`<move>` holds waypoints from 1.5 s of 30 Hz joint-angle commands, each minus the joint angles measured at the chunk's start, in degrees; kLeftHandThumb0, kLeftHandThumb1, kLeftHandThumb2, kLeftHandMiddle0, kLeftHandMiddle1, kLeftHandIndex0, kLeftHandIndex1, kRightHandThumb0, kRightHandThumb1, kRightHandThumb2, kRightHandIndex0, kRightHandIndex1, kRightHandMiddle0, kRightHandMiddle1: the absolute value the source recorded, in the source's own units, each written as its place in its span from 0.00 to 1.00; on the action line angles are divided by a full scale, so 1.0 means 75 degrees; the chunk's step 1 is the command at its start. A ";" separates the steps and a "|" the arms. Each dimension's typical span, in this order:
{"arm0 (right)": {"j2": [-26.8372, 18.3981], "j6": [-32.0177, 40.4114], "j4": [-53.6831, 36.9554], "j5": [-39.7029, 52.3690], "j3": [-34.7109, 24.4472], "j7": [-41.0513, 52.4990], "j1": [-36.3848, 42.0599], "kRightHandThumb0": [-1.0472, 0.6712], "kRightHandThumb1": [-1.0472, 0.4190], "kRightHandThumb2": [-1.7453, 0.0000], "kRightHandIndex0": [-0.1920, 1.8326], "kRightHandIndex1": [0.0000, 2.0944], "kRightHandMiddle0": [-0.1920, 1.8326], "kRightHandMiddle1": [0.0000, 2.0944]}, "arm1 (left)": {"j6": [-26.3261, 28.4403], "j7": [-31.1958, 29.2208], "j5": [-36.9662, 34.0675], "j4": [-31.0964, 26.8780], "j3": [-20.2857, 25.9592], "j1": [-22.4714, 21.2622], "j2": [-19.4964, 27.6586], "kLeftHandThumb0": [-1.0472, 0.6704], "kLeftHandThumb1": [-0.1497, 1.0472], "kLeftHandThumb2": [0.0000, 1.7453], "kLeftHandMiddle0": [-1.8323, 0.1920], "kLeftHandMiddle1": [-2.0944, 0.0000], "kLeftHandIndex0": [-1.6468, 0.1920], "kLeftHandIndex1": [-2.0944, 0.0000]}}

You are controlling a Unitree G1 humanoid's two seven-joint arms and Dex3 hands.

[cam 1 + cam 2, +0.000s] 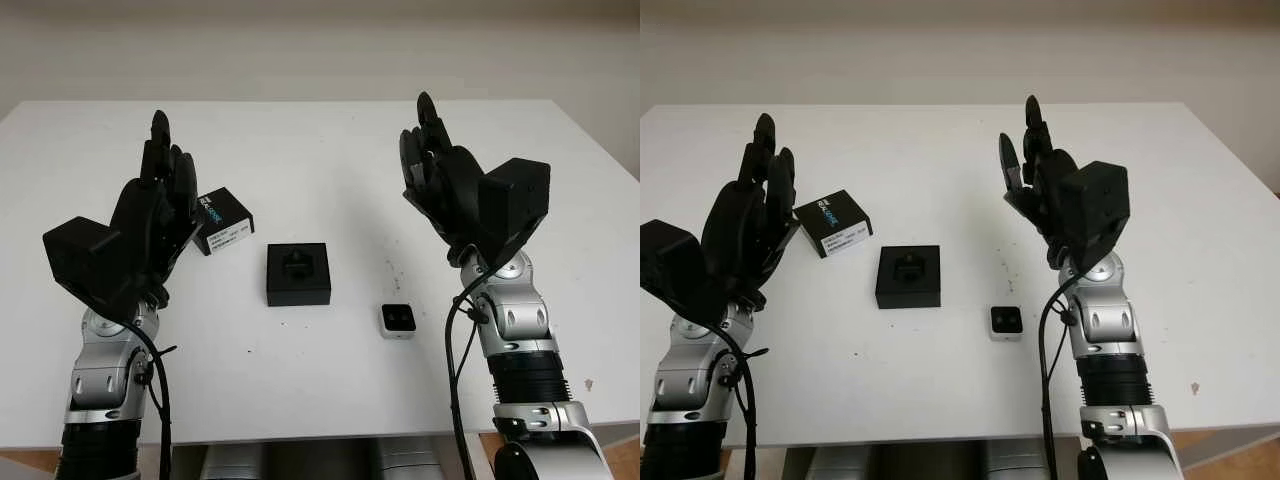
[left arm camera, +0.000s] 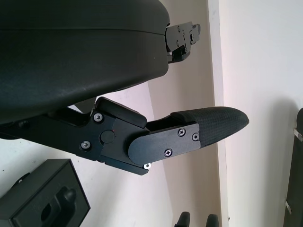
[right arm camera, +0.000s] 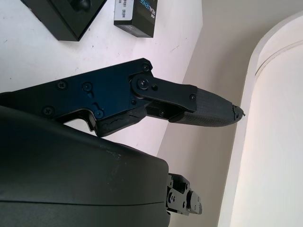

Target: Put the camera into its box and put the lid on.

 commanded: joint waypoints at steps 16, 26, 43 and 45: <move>-0.0928 -0.0100 -0.0747 -0.0940 0.0515 0.0333 0.0279 0.16 0.00 0.70 0.06 0.03 0.07 0.03 | -0.0053 0.0111 0.0133 -0.0031 -0.0035 -0.0029 -0.0141 0.12 1.00 0.37 1.00 1.00 1.00 1.00; -0.2303 -0.0666 -0.3145 -0.1863 0.0438 0.0968 0.1646 0.27 0.12 0.98 0.28 0.08 0.28 0.07 | -0.0104 -0.0006 0.0003 0.0000 0.0025 -0.0017 -0.0169 0.13 1.00 0.37 1.00 1.00 1.00 1.00; -0.3742 0.0408 -0.5707 -0.4085 0.0577 0.2349 0.3114 0.29 0.13 0.97 0.29 0.05 0.30 0.03 | 0.0001 -0.0028 0.0005 -0.0073 0.0000 -0.0027 -0.0109 0.13 1.00 0.37 1.00 1.00 1.00 1.00; -0.3861 0.0341 -0.5783 -0.4406 0.0683 0.2449 0.3083 0.29 0.14 0.97 0.34 0.08 0.31 0.04 | -0.0012 -0.0067 -0.0001 -0.0024 -0.0002 -0.0062 -0.0091 0.13 1.00 0.37 1.00 1.00 1.00 1.00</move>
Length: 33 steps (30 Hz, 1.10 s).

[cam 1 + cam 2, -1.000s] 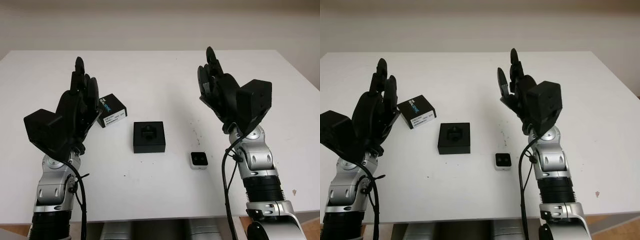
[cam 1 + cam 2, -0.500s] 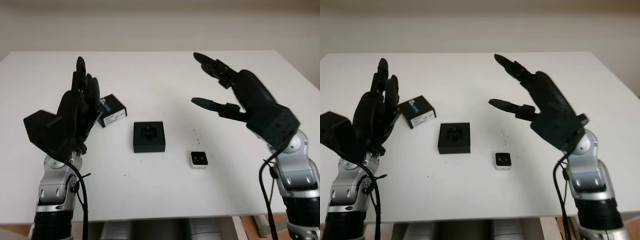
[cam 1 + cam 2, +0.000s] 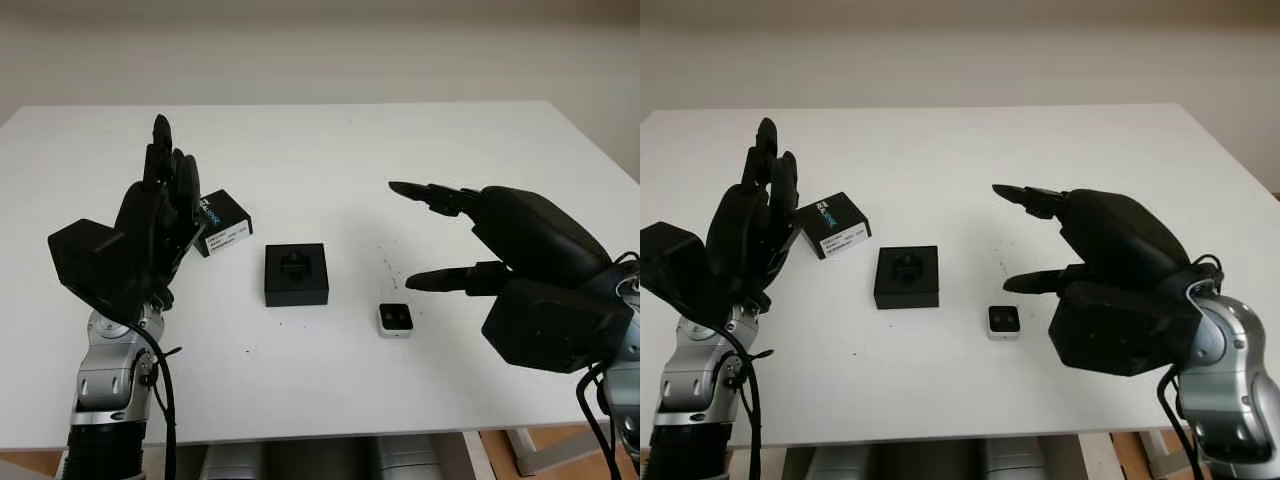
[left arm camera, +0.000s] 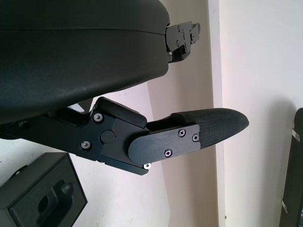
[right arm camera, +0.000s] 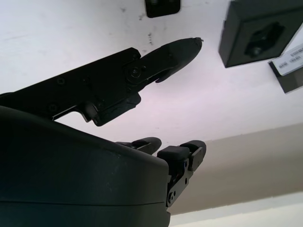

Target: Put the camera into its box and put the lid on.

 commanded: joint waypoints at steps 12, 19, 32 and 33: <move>-0.0122 0.1384 -0.1071 -0.1710 0.0792 0.1669 -0.0225 0.30 0.09 0.97 0.15 0.31 0.31 0.02 | -0.0030 -0.0155 -0.0025 0.0007 -0.0008 -0.0176 0.0046 0.14 1.00 0.37 1.00 1.00 1.00 1.00; -0.0128 0.1151 -0.1106 -0.2148 0.1001 0.1809 -0.0163 0.29 0.09 0.97 0.05 0.52 0.32 0.03 | 0.0010 -0.0155 -0.0031 -0.0010 -0.0001 -0.0185 0.0041 0.14 1.00 0.37 1.00 1.00 1.00 1.00; -0.0006 0.0587 -0.1430 -0.2569 0.0949 0.1846 0.0478 0.25 0.09 0.97 0.04 0.57 0.33 0.03 | 0.0094 -0.0167 -0.0033 -0.0065 0.0040 -0.0211 0.0081 0.15 1.00 0.37 1.00 1.00 1.00 1.00; 0.0024 0.0590 -0.1454 -0.2602 0.0956 0.1866 0.0519 0.26 0.08 0.97 0.02 0.61 0.32 0.03 | 0.0092 -0.0164 -0.0050 -0.0069 0.0046 -0.0215 0.0072 0.16 1.00 0.37 1.00 1.00 1.00 1.00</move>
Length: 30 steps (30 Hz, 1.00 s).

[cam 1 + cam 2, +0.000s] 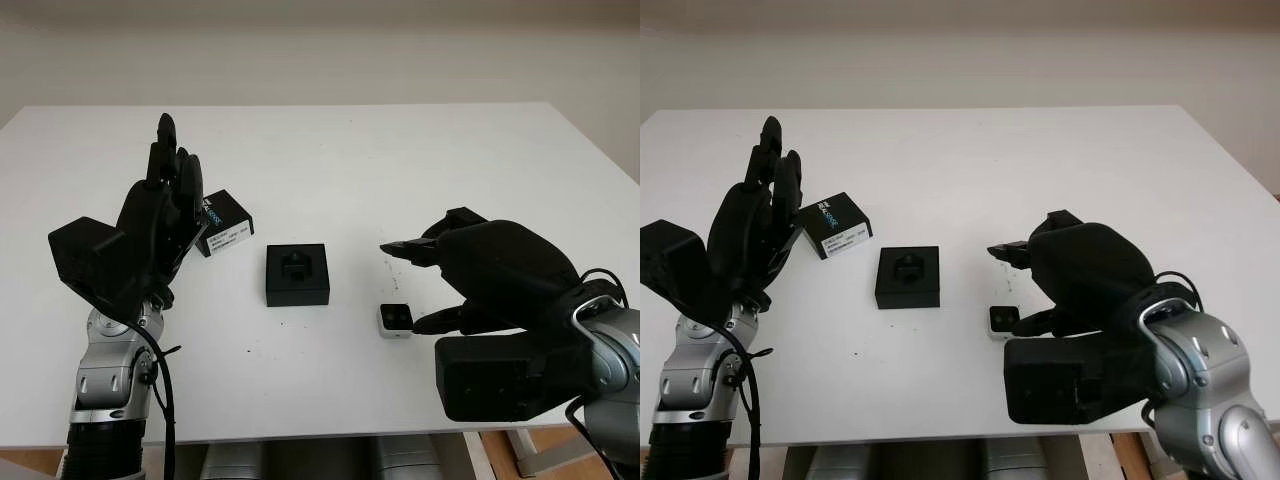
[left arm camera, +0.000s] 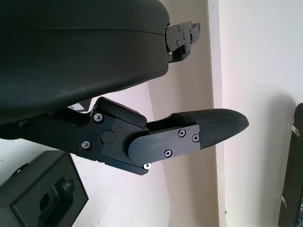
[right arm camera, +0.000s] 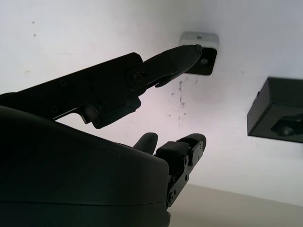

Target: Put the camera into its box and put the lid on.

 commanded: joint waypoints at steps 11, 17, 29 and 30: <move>0.0304 -0.0646 -0.0020 -0.0506 0.0083 -0.0461 0.0626 0.27 0.08 0.97 0.00 0.68 0.31 0.04 | 0.0047 -0.0002 -0.0080 -0.0067 0.0055 -0.0187 0.0056 0.15 1.00 0.36 1.00 1.00 1.00 1.00; 0.0522 -0.0787 0.0216 -0.0803 0.0117 -0.0783 0.0761 0.27 0.07 0.97 0.00 0.65 0.31 0.06 | 0.0082 0.0021 -0.0028 -0.0114 0.0017 -0.0168 0.0081 0.15 1.00 0.36 1.00 1.00 1.00 1.00; 0.0879 -0.1084 0.0980 -0.1309 0.0203 -0.1705 0.0895 0.29 0.05 0.97 0.00 0.69 0.08 0.49 | 0.0035 -0.0010 -0.0040 -0.0082 0.0029 -0.0153 0.0078 0.15 1.00 0.35 1.00 1.00 1.00 1.00; 0.0896 -0.1087 0.1020 -0.1325 0.0207 -0.1738 0.0898 0.29 0.05 0.97 0.00 0.68 0.08 0.50 | 0.0036 -0.0020 -0.0059 -0.0081 0.0035 -0.0154 0.0071 0.15 1.00 0.35 1.00 1.00 1.00 1.00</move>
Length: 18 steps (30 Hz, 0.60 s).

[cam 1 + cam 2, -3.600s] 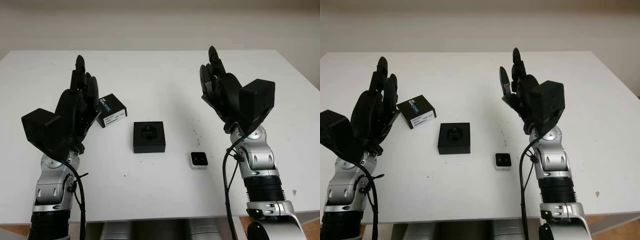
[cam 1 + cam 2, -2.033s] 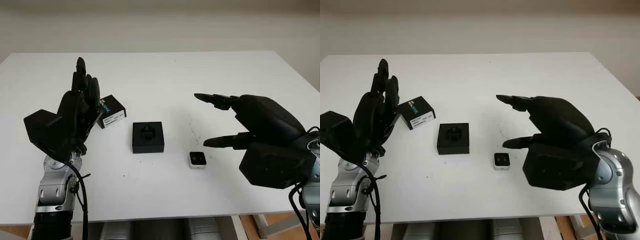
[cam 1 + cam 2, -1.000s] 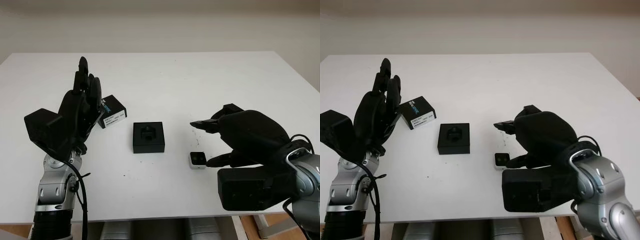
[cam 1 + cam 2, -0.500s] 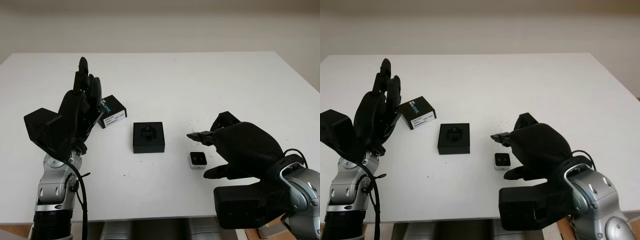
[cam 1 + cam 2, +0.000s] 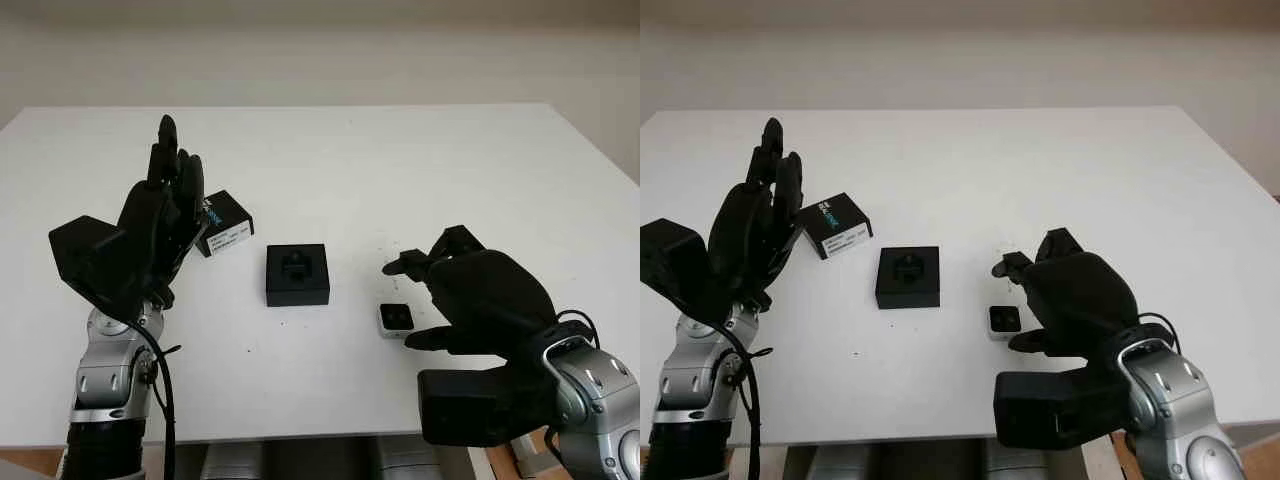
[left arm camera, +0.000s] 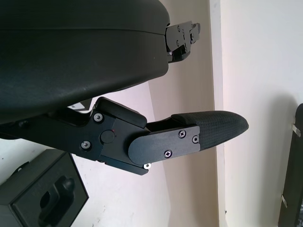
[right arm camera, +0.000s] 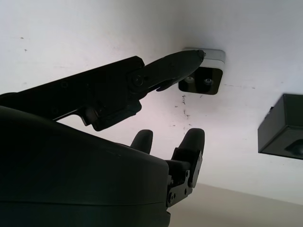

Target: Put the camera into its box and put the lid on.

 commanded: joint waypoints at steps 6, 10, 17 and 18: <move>0.0081 -0.0152 0.0293 -0.0298 0.0074 -0.0301 0.0016 0.28 0.04 0.97 0.00 0.71 0.07 0.54 | -0.0047 -0.0055 0.0041 -0.0063 0.0005 -0.0145 0.0103 0.15 1.00 0.36 1.00 1.00 1.00 1.00; 0.0066 -0.0203 0.0410 -0.0501 0.0147 -0.0311 -0.0002 0.26 0.03 0.97 0.00 0.72 0.06 0.58 | -0.0034 -0.0066 0.0046 -0.0077 0.0010 -0.0153 0.0116 0.15 1.00 0.35 1.00 1.00 1.00 1.00; 0.0110 -0.0213 0.0448 -0.0409 0.0155 -0.0160 0.0058 0.27 0.02 0.97 0.00 0.72 0.01 0.65 | 0.0003 0.0013 0.0063 -0.0098 0.0014 -0.0184 0.0086 0.15 1.00 0.35 1.00 1.00 1.00 1.00; 0.0118 -0.0205 0.0442 -0.0381 0.0152 -0.0129 0.0073 0.27 0.02 0.97 0.00 0.71 0.00 0.66 | 0.0004 0.0011 0.0061 -0.0108 0.0011 -0.0181 0.0092 0.15 1.00 0.35 1.00 1.00 1.00 1.00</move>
